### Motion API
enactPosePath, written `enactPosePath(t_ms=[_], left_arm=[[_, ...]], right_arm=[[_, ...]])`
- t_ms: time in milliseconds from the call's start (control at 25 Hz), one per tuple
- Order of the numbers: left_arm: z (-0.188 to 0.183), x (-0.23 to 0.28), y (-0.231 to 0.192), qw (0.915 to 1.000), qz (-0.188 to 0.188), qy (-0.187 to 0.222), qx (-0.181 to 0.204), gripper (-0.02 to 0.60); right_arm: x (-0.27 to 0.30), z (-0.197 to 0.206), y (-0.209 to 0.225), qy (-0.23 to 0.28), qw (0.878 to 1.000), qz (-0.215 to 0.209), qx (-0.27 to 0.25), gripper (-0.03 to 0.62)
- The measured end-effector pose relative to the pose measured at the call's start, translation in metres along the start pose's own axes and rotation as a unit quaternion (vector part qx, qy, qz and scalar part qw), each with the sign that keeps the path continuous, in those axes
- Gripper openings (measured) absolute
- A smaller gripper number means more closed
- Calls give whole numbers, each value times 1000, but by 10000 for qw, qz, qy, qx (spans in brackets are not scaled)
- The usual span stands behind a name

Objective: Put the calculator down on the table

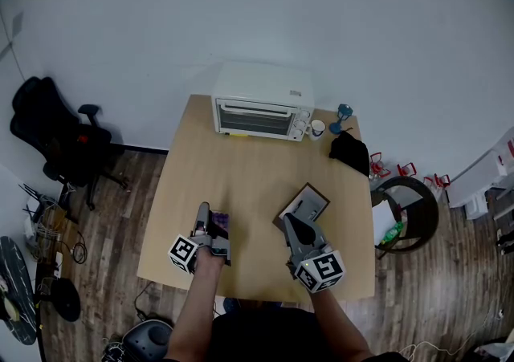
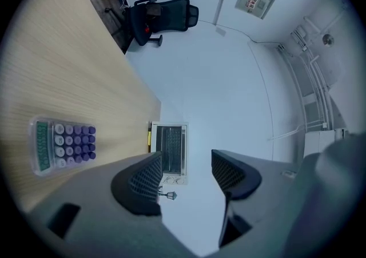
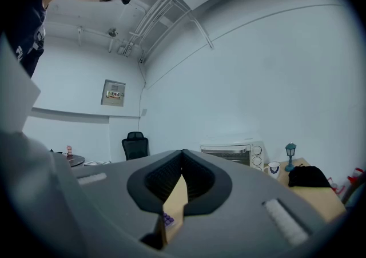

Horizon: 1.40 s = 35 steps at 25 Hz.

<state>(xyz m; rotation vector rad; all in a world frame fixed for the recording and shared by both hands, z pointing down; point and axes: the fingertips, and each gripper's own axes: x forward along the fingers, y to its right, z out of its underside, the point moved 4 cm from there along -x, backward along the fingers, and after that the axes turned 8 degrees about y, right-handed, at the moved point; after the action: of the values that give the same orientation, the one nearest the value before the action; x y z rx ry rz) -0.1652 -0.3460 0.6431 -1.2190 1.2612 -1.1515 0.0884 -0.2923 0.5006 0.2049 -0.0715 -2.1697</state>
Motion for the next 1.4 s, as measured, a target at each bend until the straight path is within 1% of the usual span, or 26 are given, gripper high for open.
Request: enactPosePath(t_ms=[80, 120, 160, 200, 240, 280, 320, 360, 400, 480, 520, 560, 640, 680, 720, 760, 800, 920, 1000, 1040, 1080, 1200, 1280, 1400], left_arm=[[0, 0, 4, 10000, 45, 0, -33, 264], [0, 1, 6, 10000, 78, -19, 50, 264], [-1, 1, 8, 9995, 125, -69, 273, 264], [-1, 1, 11, 9977, 187, -150, 641, 264], [1, 2, 17, 9931, 255, -251, 1117, 264], [2, 2, 24, 9851, 319, -353, 1651, 264], [4, 2, 31, 9738, 380, -438, 2199, 264], [5, 2, 38, 9596, 445, -500, 2734, 264], [6, 1, 46, 9430, 520, -546, 3240, 265], [10, 1, 60, 9050, 695, -657, 4145, 266], [14, 1, 66, 8829, 792, -736, 4570, 267], [18, 1, 72, 8576, 888, -827, 4997, 267], [26, -1, 82, 8013, 1041, -987, 5808, 267], [29, -2, 87, 7747, 1088, -1011, 6146, 268], [31, -5, 92, 7526, 1120, -983, 6414, 269], [32, -7, 98, 7361, 1143, -917, 6608, 281], [33, -10, 103, 7242, 1164, -846, 6744, 289], [37, -13, 113, 6944, 1255, -771, 7044, 291], [39, -13, 115, 6783, 1291, -805, 7189, 291], [40, -13, 116, 6734, 1298, -814, 7233, 291], [40, -13, 117, 6715, 1303, -810, 7249, 291], [38, -15, 121, 6773, 1318, -730, 7201, 291], [37, -15, 123, 6764, 1329, -699, 7211, 287], [36, -15, 125, 6759, 1339, -700, 7213, 256]], right_arm=[[0, 0, -1, 3, 10000, 7, 6, 8], [0, 0, -1, 0, 10000, 6, 6, 8], [0, 0, -2, -4, 10000, 1, 3, 8], [0, 0, -2, -8, 10000, -5, 1, 8], [0, 0, -2, -9, 10000, -7, 1, 8], [1, 0, -2, -9, 10000, -7, 2, 8], [1, 0, -2, -8, 10000, -5, 4, 8], [1, 0, -2, -7, 10000, -2, 6, 8], [0, 0, -1, -3, 10000, 3, 13, 8], [0, 0, 0, 14, 10000, 9, 52, 9], [0, 0, 1, 20, 10000, 7, 64, 9], [0, 1, 1, 20, 10000, 7, 57, 8], [1, 1, 0, 9, 10000, 7, 26, 8], [1, 1, -1, 3, 10000, 8, 18, 8], [1, 1, -1, -1, 10000, 9, 13, 8], [1, 1, -1, -3, 10000, 11, 6, 8], [0, 1, -1, -4, 10000, 12, -2, 9], [0, 1, 0, 5, 10000, 28, -4, 8], [1, 1, 1, 7, 10000, 35, 14, 8], [1, 2, 1, 3, 10000, 26, 16, 8], [1, 2, 0, -1, 10000, 10, 12, 9], [2, 3, -3, -6, 10000, -23, -11, 8], [2, 4, -3, -9, 10000, -19, -11, 8], [4, 4, -1, -19, 10000, 2, -2, 9]])
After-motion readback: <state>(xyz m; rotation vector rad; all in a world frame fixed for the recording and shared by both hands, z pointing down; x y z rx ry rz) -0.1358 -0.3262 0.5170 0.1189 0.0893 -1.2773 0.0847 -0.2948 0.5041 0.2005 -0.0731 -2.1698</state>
